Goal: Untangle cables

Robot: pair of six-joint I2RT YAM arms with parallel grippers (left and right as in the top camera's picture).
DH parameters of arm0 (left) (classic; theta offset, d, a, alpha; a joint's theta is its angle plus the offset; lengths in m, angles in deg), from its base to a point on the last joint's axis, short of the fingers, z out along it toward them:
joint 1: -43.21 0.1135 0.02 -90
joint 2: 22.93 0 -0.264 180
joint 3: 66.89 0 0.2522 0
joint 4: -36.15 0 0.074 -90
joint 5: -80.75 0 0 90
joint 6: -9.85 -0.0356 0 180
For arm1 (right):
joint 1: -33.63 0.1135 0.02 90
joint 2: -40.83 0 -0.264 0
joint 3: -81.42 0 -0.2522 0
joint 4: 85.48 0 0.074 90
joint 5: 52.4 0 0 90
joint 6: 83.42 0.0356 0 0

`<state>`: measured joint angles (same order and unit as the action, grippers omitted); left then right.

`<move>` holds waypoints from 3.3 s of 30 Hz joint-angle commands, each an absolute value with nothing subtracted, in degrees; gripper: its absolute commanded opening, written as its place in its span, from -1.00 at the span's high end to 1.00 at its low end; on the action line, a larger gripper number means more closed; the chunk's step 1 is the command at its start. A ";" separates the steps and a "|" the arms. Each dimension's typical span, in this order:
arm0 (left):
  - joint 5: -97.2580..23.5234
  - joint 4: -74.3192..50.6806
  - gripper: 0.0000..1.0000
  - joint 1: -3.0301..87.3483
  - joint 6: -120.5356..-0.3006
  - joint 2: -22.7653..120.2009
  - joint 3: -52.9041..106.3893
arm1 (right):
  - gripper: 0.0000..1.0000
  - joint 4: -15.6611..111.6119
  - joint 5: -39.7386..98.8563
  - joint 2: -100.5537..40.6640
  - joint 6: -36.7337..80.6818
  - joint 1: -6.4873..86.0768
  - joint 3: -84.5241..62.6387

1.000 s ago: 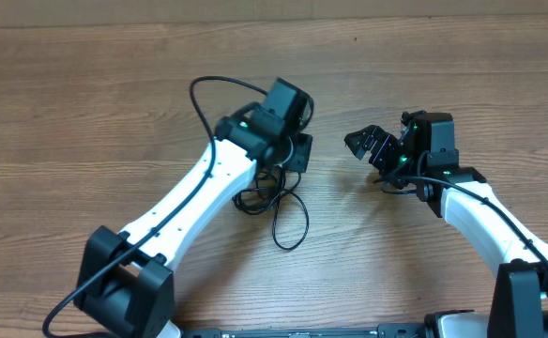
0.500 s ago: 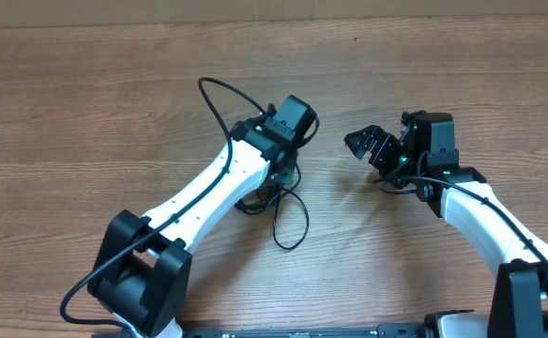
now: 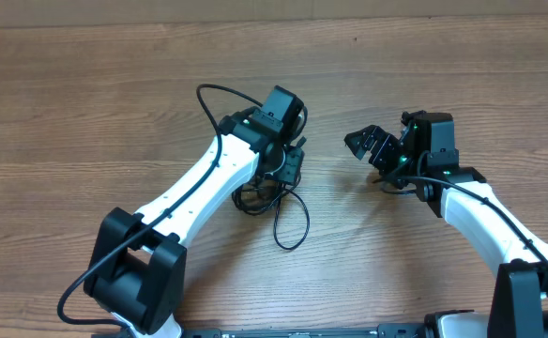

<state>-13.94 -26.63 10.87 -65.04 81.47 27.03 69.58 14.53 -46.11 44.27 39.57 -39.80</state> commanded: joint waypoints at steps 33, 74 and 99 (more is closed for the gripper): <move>-5.90 -29.67 0.91 13.28 -67.90 81.43 24.27 | -1.00 69.91 15.10 -44.69 43.98 39.28 -39.11; -21.76 -32.70 0.92 22.02 -81.28 81.40 24.32 | -1.00 69.91 15.10 -44.69 43.98 39.28 -39.11; -62.53 -44.03 0.92 34.56 -120.43 81.43 24.45 | -0.11 74.83 -1.20 -44.69 55.94 39.39 -39.11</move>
<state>-58.22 -44.18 34.00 -116.23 82.21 23.09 74.11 7.06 -46.11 54.41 39.57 -39.80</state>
